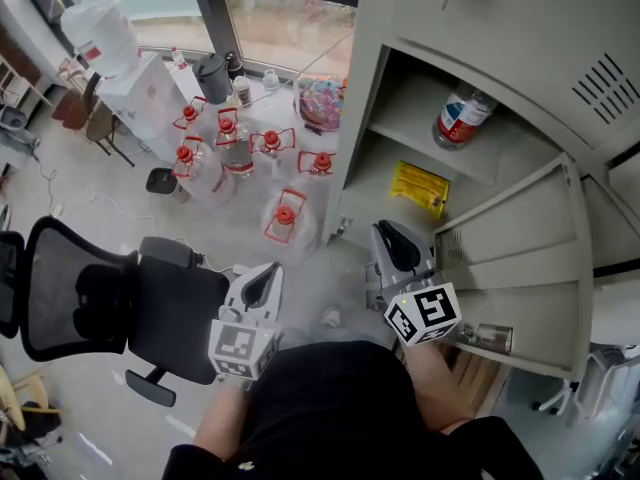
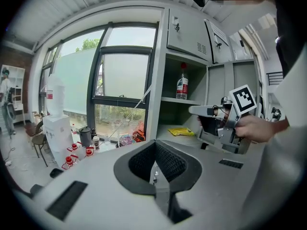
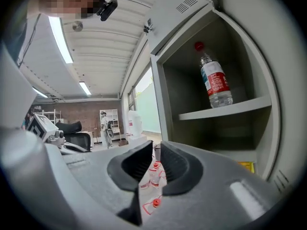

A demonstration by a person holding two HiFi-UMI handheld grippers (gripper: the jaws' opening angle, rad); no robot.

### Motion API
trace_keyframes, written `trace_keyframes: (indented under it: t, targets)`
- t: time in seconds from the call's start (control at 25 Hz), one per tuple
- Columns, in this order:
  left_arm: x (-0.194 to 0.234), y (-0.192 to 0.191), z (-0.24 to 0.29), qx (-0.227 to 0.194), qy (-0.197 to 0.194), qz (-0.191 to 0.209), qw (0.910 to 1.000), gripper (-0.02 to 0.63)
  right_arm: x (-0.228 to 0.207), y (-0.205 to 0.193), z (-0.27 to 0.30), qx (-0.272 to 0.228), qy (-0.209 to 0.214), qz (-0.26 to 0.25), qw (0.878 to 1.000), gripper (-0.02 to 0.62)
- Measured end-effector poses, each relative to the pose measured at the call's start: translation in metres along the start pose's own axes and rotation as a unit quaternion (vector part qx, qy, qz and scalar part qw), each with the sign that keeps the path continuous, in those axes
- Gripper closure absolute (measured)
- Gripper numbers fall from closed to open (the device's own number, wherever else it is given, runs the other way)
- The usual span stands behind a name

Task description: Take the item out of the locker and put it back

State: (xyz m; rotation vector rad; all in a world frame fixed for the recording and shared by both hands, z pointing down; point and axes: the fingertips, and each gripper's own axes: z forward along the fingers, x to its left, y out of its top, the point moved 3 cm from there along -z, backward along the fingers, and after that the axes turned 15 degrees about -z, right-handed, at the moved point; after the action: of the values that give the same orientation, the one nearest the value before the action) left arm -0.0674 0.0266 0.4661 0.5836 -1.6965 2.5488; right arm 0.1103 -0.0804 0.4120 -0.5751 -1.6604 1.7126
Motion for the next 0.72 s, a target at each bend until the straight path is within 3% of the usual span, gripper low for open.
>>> trace_keyframes:
  t: [0.32,0.72]
  targets:
    - [-0.006,0.014,0.023,0.003,-0.019,0.012,0.9997,0.591,-0.039,0.019,0.007,-0.013,-0.049,-0.009,0.999,0.513]
    - [0.006,0.042,0.053,0.020,-0.081,0.044,0.9955,0.591,-0.068,0.041,0.014,-0.004,-0.142,-0.024,0.990,0.471]
